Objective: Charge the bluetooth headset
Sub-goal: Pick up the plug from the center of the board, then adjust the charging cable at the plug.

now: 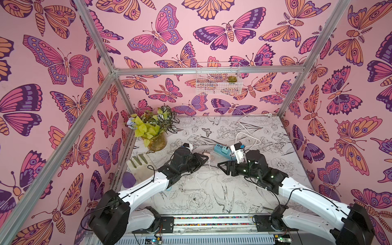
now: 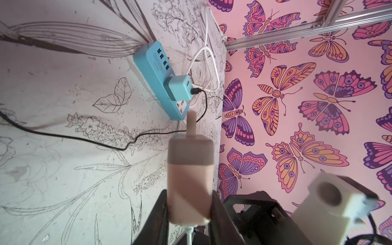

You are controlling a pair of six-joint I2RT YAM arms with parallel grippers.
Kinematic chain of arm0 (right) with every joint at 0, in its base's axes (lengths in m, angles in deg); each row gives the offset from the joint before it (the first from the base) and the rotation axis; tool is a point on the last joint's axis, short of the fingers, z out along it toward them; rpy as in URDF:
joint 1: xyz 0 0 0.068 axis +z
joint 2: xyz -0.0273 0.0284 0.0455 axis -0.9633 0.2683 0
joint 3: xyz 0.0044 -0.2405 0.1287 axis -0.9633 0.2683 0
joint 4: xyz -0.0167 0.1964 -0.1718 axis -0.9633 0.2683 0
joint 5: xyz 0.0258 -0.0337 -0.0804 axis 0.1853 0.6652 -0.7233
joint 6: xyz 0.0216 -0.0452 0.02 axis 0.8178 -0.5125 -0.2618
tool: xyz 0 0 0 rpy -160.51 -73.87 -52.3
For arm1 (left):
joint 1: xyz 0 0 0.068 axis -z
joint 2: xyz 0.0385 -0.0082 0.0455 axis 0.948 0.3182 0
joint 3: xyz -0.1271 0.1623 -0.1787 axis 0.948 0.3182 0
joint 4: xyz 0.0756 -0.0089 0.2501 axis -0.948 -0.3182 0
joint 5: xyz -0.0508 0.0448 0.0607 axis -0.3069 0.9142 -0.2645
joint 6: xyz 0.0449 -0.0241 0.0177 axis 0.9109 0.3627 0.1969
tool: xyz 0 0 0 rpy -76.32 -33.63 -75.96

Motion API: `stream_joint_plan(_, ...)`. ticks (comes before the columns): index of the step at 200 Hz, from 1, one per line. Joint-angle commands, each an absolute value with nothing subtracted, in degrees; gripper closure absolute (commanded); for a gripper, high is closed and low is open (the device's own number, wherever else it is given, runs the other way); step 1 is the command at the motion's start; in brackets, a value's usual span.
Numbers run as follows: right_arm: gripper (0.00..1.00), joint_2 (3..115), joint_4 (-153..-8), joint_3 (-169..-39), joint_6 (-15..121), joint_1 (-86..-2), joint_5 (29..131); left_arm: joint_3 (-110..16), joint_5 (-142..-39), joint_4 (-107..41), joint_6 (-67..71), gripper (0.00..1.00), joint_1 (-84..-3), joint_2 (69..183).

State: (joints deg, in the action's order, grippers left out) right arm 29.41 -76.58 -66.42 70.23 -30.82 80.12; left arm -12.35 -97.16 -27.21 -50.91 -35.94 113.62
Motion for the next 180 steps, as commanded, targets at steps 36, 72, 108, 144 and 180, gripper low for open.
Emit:
stream_joint_plan(36, 0.32, 26.77, -83.78, -62.27, 37.77, -23.25, 64.15, -17.54, -113.1, -36.29, -52.11, 0.81, -42.58, 114.35)
stream_joint_plan(72, 0.32, 27.58, -93.7, -57.33, 20.14, -21.7, 61.11, -22.48, -117.58, -44.11, -47.97, 0.81, -44.98, 113.57)
stream_joint_plan(108, 0.32, 30.46, -103.75, -55.02, 9.17, -20.7, 61.31, -25.05, -120.31, -47.38, -46.83, 0.81, -45.35, 113.54)
stream_joint_plan(144, 0.33, 34.45, -105.87, -58.09, 3.37, -18.1, 58.48, -25.42, -121.33, -47.84, -47.52, 0.82, -45.39, 113.68)
stream_joint_plan(180, 0.33, 38.28, -107.31, -59.86, 2.35, -18.01, 57.27, -25.71, -121.06, -47.87, -47.94, 0.81, -45.34, 113.35)
